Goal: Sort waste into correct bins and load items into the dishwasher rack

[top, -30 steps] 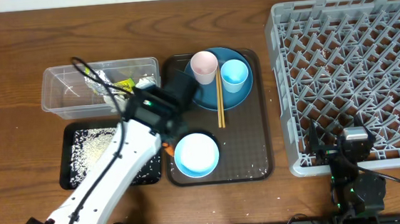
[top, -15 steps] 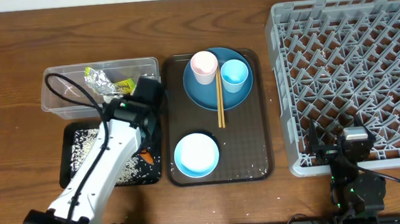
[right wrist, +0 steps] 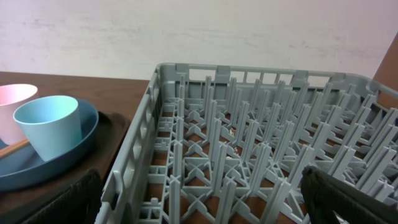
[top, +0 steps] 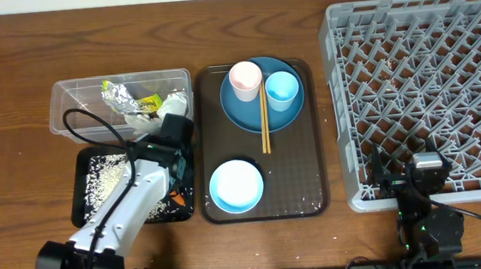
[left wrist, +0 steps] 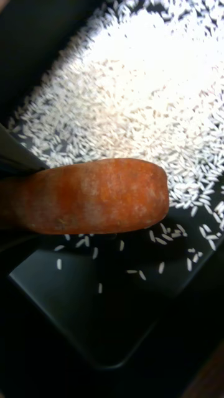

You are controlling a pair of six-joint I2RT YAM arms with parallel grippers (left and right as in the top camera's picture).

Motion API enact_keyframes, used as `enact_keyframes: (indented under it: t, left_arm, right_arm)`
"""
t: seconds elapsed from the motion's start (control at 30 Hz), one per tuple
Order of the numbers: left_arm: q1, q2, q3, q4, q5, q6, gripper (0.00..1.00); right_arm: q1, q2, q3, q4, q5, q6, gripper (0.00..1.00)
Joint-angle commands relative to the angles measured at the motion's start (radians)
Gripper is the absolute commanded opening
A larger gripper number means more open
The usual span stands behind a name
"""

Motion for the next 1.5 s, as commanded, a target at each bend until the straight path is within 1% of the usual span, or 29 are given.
enact_keyframes:
  t: [0.0,0.03,0.07,0.1,0.17,0.27,0.37,0.43,0.63,0.67,0.77,0.8,0.87,0.93,1.1,1.47]
  left_arm:
    - [0.005,-0.007,-0.019,0.028,-0.018,0.008,0.24]
    - [0.005,-0.007,-0.019,0.033,-0.018,0.008,0.25]
    - [0.005,-0.007,-0.019,0.036,-0.018,0.008,0.28]
    - [0.005,-0.007,-0.019,0.038,-0.018,0.009,0.34]
    - [0.005,-0.007,-0.019,0.037,-0.021,0.011,0.4]
    - [0.005,-0.007,-0.019,0.039,-0.022,0.057,0.52]
    - [0.005,-0.007,-0.013,0.039,-0.028,0.099,0.58]
    - [0.005,-0.01,0.005,0.024,-0.025,0.108,0.6]
    - [0.005,-0.074,0.103,-0.055,0.082,0.163,0.61]
    - [0.005,-0.09,0.117,-0.058,0.12,0.185,0.61]
    - [0.005,-0.137,0.16,-0.063,0.299,0.27,0.62]
    - [0.005,-0.15,0.176,-0.074,0.36,0.279,0.62]
    - [0.003,-0.169,0.206,-0.117,0.433,0.279,0.62]
    - [-0.002,-0.182,0.223,-0.154,0.472,0.279,0.61]
    - [-0.049,-0.217,0.228,-0.195,0.49,0.287,0.62]
    - [-0.223,-0.235,0.229,-0.19,0.489,0.298,0.62]
  right_arm:
    - [0.012,-0.005,-0.004,-0.001,0.006,-0.004,0.99]
    - [0.012,-0.005,-0.004,-0.001,0.006,-0.004,0.99]
    - [0.012,-0.005,-0.004,-0.001,0.006,-0.004,0.99]
    - [0.012,-0.005,-0.004,-0.001,0.006,-0.004,0.99]
    - [0.012,-0.005,-0.004,-0.001,0.006,-0.004,0.99]
    - [0.012,-0.005,-0.004,-0.001,0.006,-0.004,0.99]
    - [0.012,-0.005,-0.004,-0.001,0.006,-0.004,0.99]
    - [0.012,-0.005,-0.004,-0.001,0.006,-0.004,0.99]
    - [0.012,-0.005,-0.004,-0.001,0.006,-0.004,0.99]
    - [0.012,-0.005,-0.004,-0.001,0.006,-0.004,0.99]
    - [0.012,-0.005,-0.004,-0.001,0.006,-0.004,0.99]
    - [0.012,-0.005,-0.004,-0.001,0.006,-0.004,0.99]
    - [0.012,-0.005,-0.004,-0.001,0.006,-0.004,0.99]
    - [0.012,-0.005,-0.004,-0.001,0.006,-0.004,0.99]
    - [0.012,-0.005,-0.004,-0.001,0.006,-0.005,0.99]
    - [0.012,-0.005,-0.004,-0.001,0.006,-0.004,0.99]
